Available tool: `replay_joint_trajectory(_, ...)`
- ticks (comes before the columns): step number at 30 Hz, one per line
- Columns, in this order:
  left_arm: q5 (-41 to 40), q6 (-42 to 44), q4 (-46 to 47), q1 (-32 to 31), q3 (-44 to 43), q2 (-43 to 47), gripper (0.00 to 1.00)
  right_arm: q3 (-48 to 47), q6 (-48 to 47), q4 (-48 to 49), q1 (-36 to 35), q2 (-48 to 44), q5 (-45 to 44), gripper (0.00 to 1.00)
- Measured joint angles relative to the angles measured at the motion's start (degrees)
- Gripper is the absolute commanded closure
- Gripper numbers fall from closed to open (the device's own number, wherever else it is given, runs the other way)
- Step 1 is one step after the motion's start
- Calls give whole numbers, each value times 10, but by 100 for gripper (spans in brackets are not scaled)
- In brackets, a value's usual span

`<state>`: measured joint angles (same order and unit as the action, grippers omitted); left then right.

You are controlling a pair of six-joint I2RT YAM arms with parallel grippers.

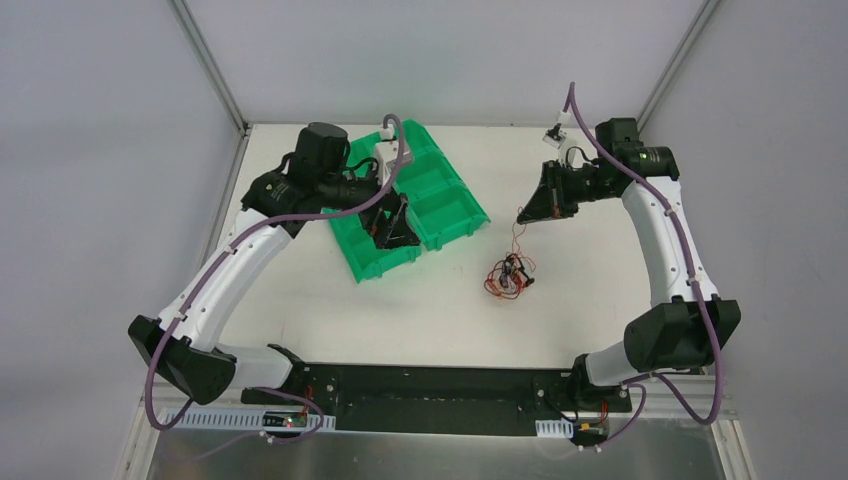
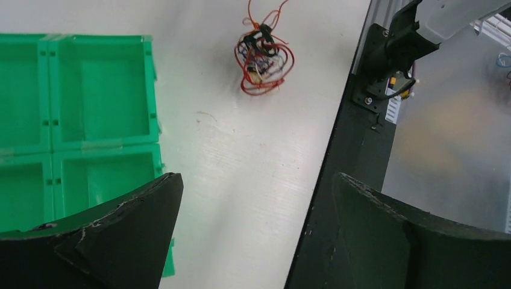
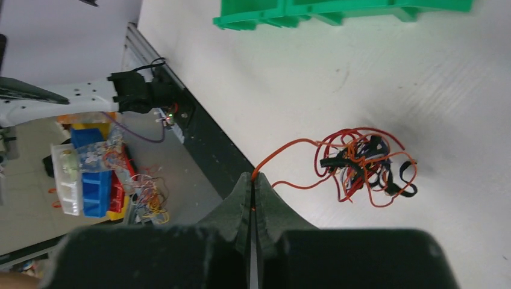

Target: Untangle the cables

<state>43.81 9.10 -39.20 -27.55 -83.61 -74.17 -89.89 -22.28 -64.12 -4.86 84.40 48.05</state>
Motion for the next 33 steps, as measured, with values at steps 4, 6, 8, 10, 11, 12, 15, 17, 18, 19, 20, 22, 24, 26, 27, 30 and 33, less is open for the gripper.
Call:
replay_joint_trajectory(4,3,10,50,-38,14,0,0,-6,2,-19,-6,0,49,100)
replay_joint_trajectory(6,2,11,86,-58,30,0,0,-13,2,-23,-12,0,68,100)
replay_joint_trajectory(8,1,16,123,-82,45,-1,0,-24,5,-24,-20,0,83,100)
replay_joint_trajectory(10,-7,19,151,-103,50,-6,0,-36,9,-23,-26,0,94,100)
replay_joint_trajectory(11,-11,19,167,-115,50,-10,0,-40,11,-23,-29,0,103,100)
replay_joint_trajectory(12,-16,19,184,-126,50,-15,0,-43,12,-24,-30,0,111,100)
replay_joint_trajectory(15,-38,20,226,-155,51,-28,5,-51,12,-26,-36,0,140,100)
replay_joint_trajectory(17,-48,18,256,-168,51,-41,9,-57,16,-26,-41,0,145,100)
replay_joint_trajectory(18,-51,16,266,-171,51,-47,12,-60,23,-23,-44,0,146,100)
replay_joint_trajectory(19,-54,10,277,-175,50,-56,15,-63,31,-18,-46,0,146,100)
replay_joint_trajectory(20,-56,4,287,-176,50,-65,18,-65,40,-12,-48,0,146,100)
replay_joint_trajectory(22,-66,-6,305,-181,51,-80,26,-67,65,5,-48,0,145,100)
replay_joint_trajectory(24,-77,-12,329,-186,58,-89,33,-72,98,30,-48,2,142,100)
replay_joint_trajectory(26,-87,-23,356,-194,64,-99,37,-77,129,54,-48,6,140,100)
replay_joint_trajectory(27,-91,-29,367,-196,65,-103,37,-79,145,67,-48,8,137,100)
replay_joint_trajectory(30,-100,-49,403,-202,65,-116,40,-80,188,98,-48,11,129,100)
replay_joint_trajectory(33,-104,-71,436,-205,65,-129,56,-82,222,122,-48,14,122,100)
